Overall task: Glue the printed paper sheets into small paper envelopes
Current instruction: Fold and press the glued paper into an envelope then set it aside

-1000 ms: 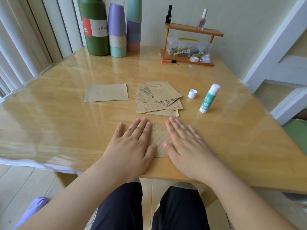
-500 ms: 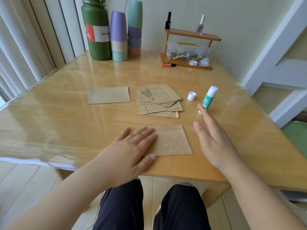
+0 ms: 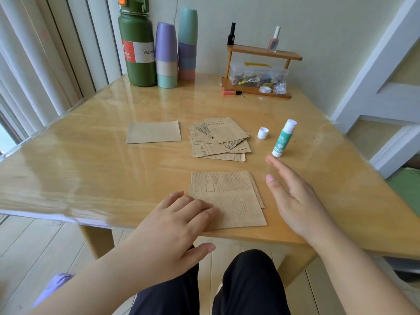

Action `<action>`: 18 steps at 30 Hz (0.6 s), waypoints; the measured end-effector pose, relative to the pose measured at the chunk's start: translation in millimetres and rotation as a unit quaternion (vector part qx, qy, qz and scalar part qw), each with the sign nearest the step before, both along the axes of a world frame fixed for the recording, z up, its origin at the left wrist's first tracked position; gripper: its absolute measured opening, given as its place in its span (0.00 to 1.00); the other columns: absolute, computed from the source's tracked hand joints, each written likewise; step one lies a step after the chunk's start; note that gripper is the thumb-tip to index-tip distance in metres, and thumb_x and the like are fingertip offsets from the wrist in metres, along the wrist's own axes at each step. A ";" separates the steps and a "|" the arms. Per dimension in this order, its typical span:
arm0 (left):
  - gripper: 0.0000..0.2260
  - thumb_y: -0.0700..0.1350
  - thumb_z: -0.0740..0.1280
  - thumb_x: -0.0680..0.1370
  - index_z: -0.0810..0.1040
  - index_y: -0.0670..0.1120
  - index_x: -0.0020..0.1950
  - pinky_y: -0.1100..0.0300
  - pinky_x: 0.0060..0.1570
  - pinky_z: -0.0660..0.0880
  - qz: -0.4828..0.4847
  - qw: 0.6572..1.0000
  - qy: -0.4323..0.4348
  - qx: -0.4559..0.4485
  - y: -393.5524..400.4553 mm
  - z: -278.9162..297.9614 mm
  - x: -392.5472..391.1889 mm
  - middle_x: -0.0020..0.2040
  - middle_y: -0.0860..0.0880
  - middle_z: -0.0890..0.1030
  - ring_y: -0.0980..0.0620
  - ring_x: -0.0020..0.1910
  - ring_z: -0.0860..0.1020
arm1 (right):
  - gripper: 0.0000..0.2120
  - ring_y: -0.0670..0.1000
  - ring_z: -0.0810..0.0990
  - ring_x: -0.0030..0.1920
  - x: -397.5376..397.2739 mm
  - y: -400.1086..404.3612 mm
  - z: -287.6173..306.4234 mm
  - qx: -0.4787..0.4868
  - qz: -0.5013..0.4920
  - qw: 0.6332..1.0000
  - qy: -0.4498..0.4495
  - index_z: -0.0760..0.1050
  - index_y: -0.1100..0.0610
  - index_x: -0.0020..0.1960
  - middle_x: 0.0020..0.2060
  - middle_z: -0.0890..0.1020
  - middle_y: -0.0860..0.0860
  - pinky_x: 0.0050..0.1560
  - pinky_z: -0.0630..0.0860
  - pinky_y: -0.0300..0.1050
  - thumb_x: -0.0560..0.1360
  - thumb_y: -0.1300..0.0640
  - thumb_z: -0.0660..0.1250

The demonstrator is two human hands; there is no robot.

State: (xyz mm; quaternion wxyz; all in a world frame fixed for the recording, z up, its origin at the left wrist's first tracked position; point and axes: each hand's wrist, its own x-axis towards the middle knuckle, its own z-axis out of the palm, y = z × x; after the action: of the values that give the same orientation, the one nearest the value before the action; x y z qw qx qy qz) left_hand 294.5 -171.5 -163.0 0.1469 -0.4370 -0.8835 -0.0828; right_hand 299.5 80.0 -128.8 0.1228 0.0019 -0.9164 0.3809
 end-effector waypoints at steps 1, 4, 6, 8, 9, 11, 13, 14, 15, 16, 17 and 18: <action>0.22 0.60 0.61 0.75 0.73 0.49 0.64 0.50 0.63 0.67 -0.001 1.000 0.008 -0.003 0.3 -1.1 0.6 0.55 0.54 0.76 0.53 0.53 0.74 | 0.22 0.39 0.64 0.70 0.5 0.8 0.4 0.000 0.001 1.000 0.001 0.61 0.49 0.74 0.71 0.66 0.41 0.62 0.57 0.24 0.80 0.51 0.56; 0.23 0.61 0.59 0.76 0.71 0.50 0.66 0.48 0.65 0.62 0.006 1.000 0.012 -0.014 -1.4 -3.6 -2.4 0.59 0.54 0.76 0.53 0.60 0.73 | 0.23 0.40 0.65 0.69 2.3 3.5 0.7 0.001 0.003 1.000 -0.003 0.61 0.48 0.74 0.70 0.67 0.41 0.66 0.59 0.33 0.80 0.50 0.56; 0.25 0.63 0.55 0.77 0.71 0.49 0.67 0.46 0.66 0.59 0.012 1.000 -0.001 -0.020 -2.9 -2.7 -5.2 0.63 0.54 0.75 0.53 0.65 0.70 | 0.23 0.39 0.64 0.69 2.6 3.8 0.5 0.014 0.008 1.000 -0.006 0.62 0.48 0.74 0.70 0.67 0.40 0.65 0.58 0.28 0.79 0.49 0.56; 0.28 0.65 0.51 0.78 0.72 0.48 0.68 0.46 0.67 0.58 0.020 0.999 -0.016 -0.024 -3.3 -1.6 -7.1 0.65 0.53 0.74 0.53 0.67 0.69 | 0.23 0.35 0.63 0.66 2.0 2.6 -0.2 0.034 0.014 0.999 -0.010 0.64 0.48 0.73 0.69 0.68 0.40 0.60 0.55 0.19 0.79 0.49 0.58; 0.28 0.65 0.50 0.79 0.72 0.48 0.68 0.46 0.68 0.59 0.025 0.999 -0.020 -0.025 -2.6 -1.3 -7.8 0.66 0.53 0.74 0.53 0.68 0.69 | 0.23 0.34 0.64 0.65 1.6 1.6 -0.5 0.044 0.017 0.999 -0.013 0.64 0.48 0.72 0.68 0.69 0.40 0.58 0.54 0.17 0.78 0.49 0.59; 0.28 0.63 0.48 0.80 0.73 0.47 0.68 0.44 0.68 0.63 0.036 0.999 -0.021 -0.024 -0.1 -1.3 -9.3 0.67 0.52 0.73 0.52 0.68 0.70 | 0.22 0.34 0.64 0.63 0.5 -0.4 -0.5 0.058 0.023 0.998 -0.020 0.65 0.46 0.71 0.66 0.70 0.39 0.56 0.55 0.15 0.78 0.49 0.60; 0.28 0.62 0.46 0.81 0.73 0.47 0.68 0.41 0.66 0.64 0.049 0.998 -0.021 -0.025 2.3 -2.2 -11.3 0.67 0.52 0.73 0.51 0.68 0.70 | 0.23 0.34 0.64 0.60 -1.7 -2.0 0.7 0.071 0.025 0.997 -0.034 0.65 0.45 0.71 0.64 0.69 0.37 0.53 0.58 0.17 0.77 0.48 0.62; 0.28 0.62 0.46 0.81 0.73 0.46 0.68 0.40 0.66 0.64 0.056 0.998 -0.020 -0.026 3.4 -2.9 -12.6 0.68 0.52 0.73 0.51 0.68 0.69 | 0.24 0.34 0.64 0.59 -3.7 -2.2 1.7 0.080 0.025 0.996 -0.044 0.65 0.44 0.71 0.63 0.69 0.37 0.53 0.60 0.20 0.77 0.48 0.63; 0.28 0.62 0.45 0.81 0.72 0.47 0.68 0.40 0.66 0.63 0.062 0.998 -0.019 -0.025 4.2 -3.6 -14.0 0.68 0.52 0.73 0.51 0.69 0.69 | 0.25 0.34 0.64 0.59 -6.3 -1.9 2.6 0.089 0.025 0.994 -0.052 0.64 0.44 0.71 0.63 0.68 0.37 0.55 0.60 0.23 0.76 0.47 0.64; 0.28 0.62 0.45 0.81 0.72 0.47 0.69 0.40 0.66 0.62 0.066 0.997 -0.019 -0.024 5.1 -3.9 -15.4 0.68 0.52 0.72 0.51 0.69 0.68 | 0.26 0.35 0.64 0.59 -9.2 -1.3 4.1 0.098 0.026 0.993 -0.061 0.64 0.44 0.72 0.64 0.68 0.37 0.57 0.59 0.27 0.75 0.47 0.65; 0.28 0.62 0.45 0.81 0.72 0.47 0.69 0.40 0.66 0.62 0.070 0.997 -0.018 -0.023 6.0 -3.9 -16.7 0.68 0.52 0.72 0.51 0.69 0.68 | 0.27 0.36 0.65 0.61 -12.3 -0.6 6.0 0.108 0.029 0.991 -0.068 0.64 0.44 0.72 0.65 0.68 0.38 0.59 0.59 0.30 0.75 0.46 0.66; 0.28 0.61 0.45 0.81 0.72 0.47 0.69 0.40 0.66 0.63 0.072 0.997 -0.018 -0.022 6.8 -3.7 -18.2 0.68 0.52 0.73 0.51 0.69 0.68 | 0.28 0.36 0.65 0.62 -15.7 0.1 7.9 0.117 0.035 0.990 -0.075 0.64 0.44 0.71 0.66 0.68 0.38 0.60 0.59 0.31 0.74 0.45 0.67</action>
State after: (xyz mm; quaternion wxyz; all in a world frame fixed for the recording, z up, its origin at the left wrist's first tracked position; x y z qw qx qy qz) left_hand 276.4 -164.6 -166.7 0.1269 -0.3737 -0.9169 -0.0603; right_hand 283.8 80.1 -120.9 0.0396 0.0195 -0.9607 0.2741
